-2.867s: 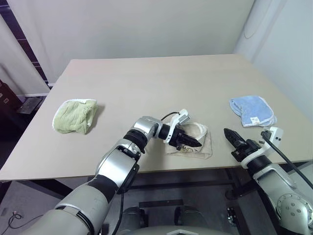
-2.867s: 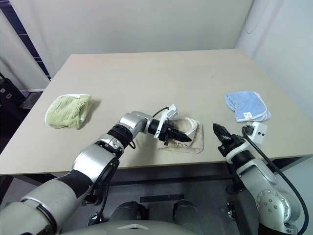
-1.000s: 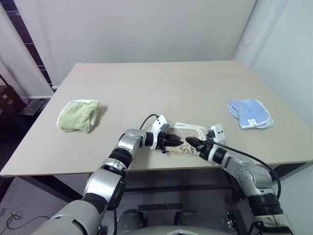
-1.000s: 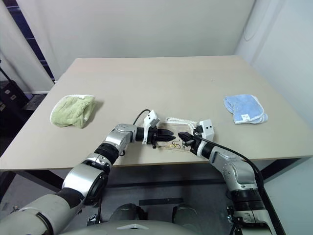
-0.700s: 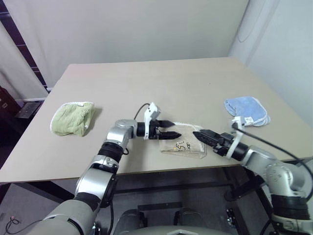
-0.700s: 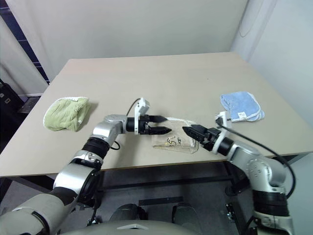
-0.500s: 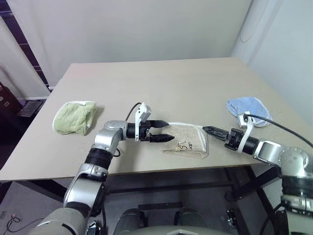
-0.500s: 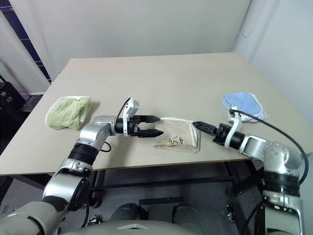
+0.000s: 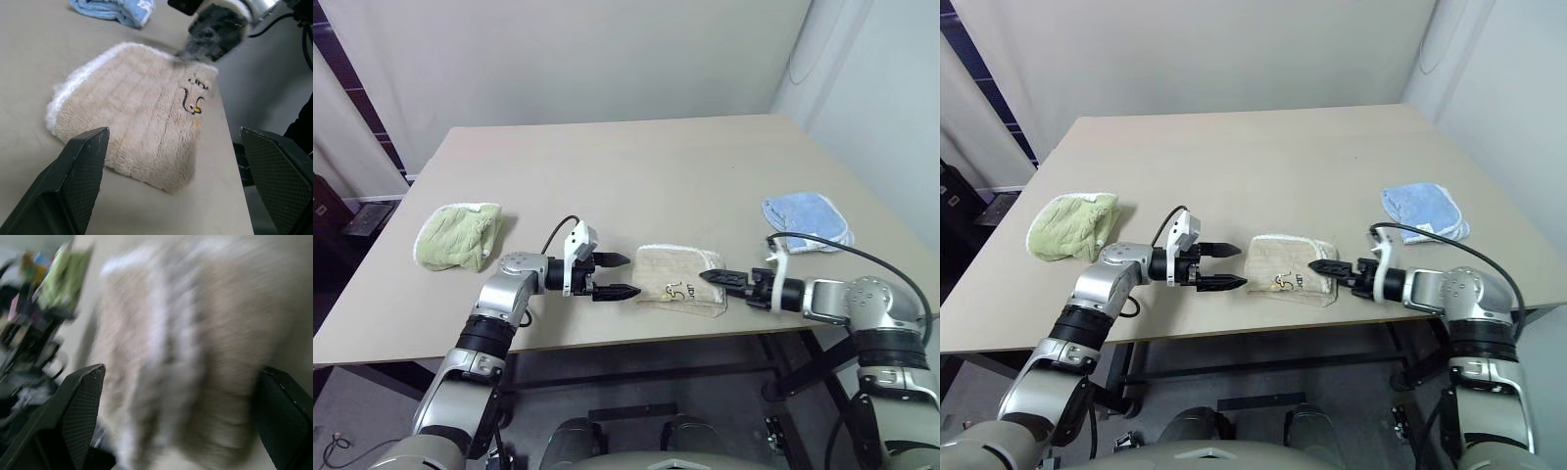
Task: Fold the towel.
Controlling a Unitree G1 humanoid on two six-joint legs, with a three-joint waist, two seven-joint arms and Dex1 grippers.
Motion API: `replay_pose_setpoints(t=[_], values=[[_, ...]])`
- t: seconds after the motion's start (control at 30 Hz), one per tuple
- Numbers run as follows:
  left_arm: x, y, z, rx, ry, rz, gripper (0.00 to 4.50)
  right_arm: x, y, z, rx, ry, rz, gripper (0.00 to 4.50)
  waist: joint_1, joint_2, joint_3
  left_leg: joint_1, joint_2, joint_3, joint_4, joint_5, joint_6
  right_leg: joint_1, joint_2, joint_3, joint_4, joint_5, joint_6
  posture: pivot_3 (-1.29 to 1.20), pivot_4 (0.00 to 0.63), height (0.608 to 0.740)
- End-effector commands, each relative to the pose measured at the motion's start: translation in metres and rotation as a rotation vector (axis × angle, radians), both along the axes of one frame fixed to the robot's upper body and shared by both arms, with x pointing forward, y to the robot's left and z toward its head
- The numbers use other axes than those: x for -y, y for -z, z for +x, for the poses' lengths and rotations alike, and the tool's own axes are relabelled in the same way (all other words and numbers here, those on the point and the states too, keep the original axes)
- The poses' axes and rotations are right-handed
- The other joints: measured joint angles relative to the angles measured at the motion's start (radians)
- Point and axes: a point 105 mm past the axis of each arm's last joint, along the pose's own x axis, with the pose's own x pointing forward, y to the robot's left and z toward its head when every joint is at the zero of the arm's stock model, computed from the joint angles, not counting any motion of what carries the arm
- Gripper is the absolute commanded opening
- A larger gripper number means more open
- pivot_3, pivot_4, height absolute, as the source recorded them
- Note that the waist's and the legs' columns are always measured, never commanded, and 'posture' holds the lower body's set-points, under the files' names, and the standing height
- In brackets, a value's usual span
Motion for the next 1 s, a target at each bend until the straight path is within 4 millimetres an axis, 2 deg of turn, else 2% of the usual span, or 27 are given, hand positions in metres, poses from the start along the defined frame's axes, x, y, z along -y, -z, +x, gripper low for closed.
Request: replay_pose_setpoints(t=[0.03, 0.13, 0.23, 0.47, 0.6, 0.7, 0.77, 0.87, 1.0], values=[[0.002, -0.011, 0.003, 0.071, 0.001, 0.004, 4.5, -0.019, -0.01, 0.001, 0.032, -0.058, 0.023, 4.48, 0.002, 0.0, 0.0, 0.0, 0.0, 0.0, 0.0, 0.0, 0.0, 0.0, 0.0, 0.0, 0.0, 0.0, 0.0, 0.0, 0.0, 0.74], [0.003, -0.011, 0.004, 0.078, -0.006, -0.002, 4.5, -0.02, 0.0, 0.002, -0.004, -0.047, 0.012, 4.48, 0.003, 0.0, 0.0, 0.0, -0.001, 0.001, 0.0, 0.0, 0.0, 0.0, -0.001, 0.0, -0.001, 0.0, 0.0, 0.0, 0.0, 0.74], [0.005, -0.01, 0.004, 0.077, -0.01, -0.005, 4.5, -0.011, 0.008, 0.008, -0.036, 0.025, 0.02, 3.85, 0.0, -0.001, 0.0, 0.0, -0.001, 0.001, 0.0, 0.0, 0.0, 0.0, -0.001, 0.001, -0.001, -0.001, -0.001, 0.0, 0.0, 0.74], [0.008, -0.008, 0.005, 0.079, -0.008, 0.002, 4.5, -0.006, -0.004, 0.002, -0.008, 0.066, 0.085, 1.32, 0.004, -0.001, 0.0, -0.001, -0.001, 0.001, 0.0, 0.0, 0.0, -0.001, -0.001, 0.001, -0.001, -0.001, -0.001, 0.0, 0.0, 0.74], [0.008, -0.008, 0.009, 0.082, -0.009, 0.007, 4.5, -0.009, -0.014, 0.0, 0.056, 0.092, 0.104, 0.05, 0.004, -0.001, 0.0, -0.001, -0.001, 0.002, 0.0, 0.0, 0.0, -0.001, -0.001, 0.001, -0.001, 0.0, -0.001, 0.0, 0.0, 0.74], [0.01, -0.009, 0.011, 0.076, -0.003, 0.004, 4.5, -0.005, -0.032, 0.005, 0.177, 0.167, 0.094, 0.0, 0.005, 0.0, 0.0, -0.001, -0.001, 0.001, 0.0, 0.0, 0.0, -0.001, -0.001, 0.001, -0.001, -0.001, -0.001, 0.0, 0.0, 0.74], [0.01, -0.01, 0.011, 0.074, 0.004, -0.001, 4.5, 0.003, -0.043, 0.012, 0.303, 0.262, 0.013, 0.0, 0.005, 0.0, 0.0, -0.001, -0.001, 0.002, 0.0, 0.0, 0.0, -0.001, -0.001, 0.001, -0.001, -0.001, -0.001, 0.0, 0.0, 0.74], [0.011, -0.012, 0.014, 0.083, 0.0, -0.017, 4.5, 0.012, -0.061, 0.02, 0.396, 0.388, 0.023, 0.0, 0.005, -0.001, 0.0, -0.001, -0.001, 0.002, -0.001, 0.0, 0.0, -0.001, -0.001, 0.001, -0.002, -0.001, -0.001, 0.0, 0.0, 0.74], [0.018, -0.018, 0.017, 0.066, -0.011, -0.062, 4.5, 0.058, -0.112, 0.039, 0.608, 0.707, 0.079, 0.0, 0.005, 0.0, 0.001, -0.002, -0.001, 0.002, -0.001, 0.0, 0.0, -0.002, -0.001, 0.001, -0.002, -0.001, -0.001, 0.0, 0.0, 0.74]])
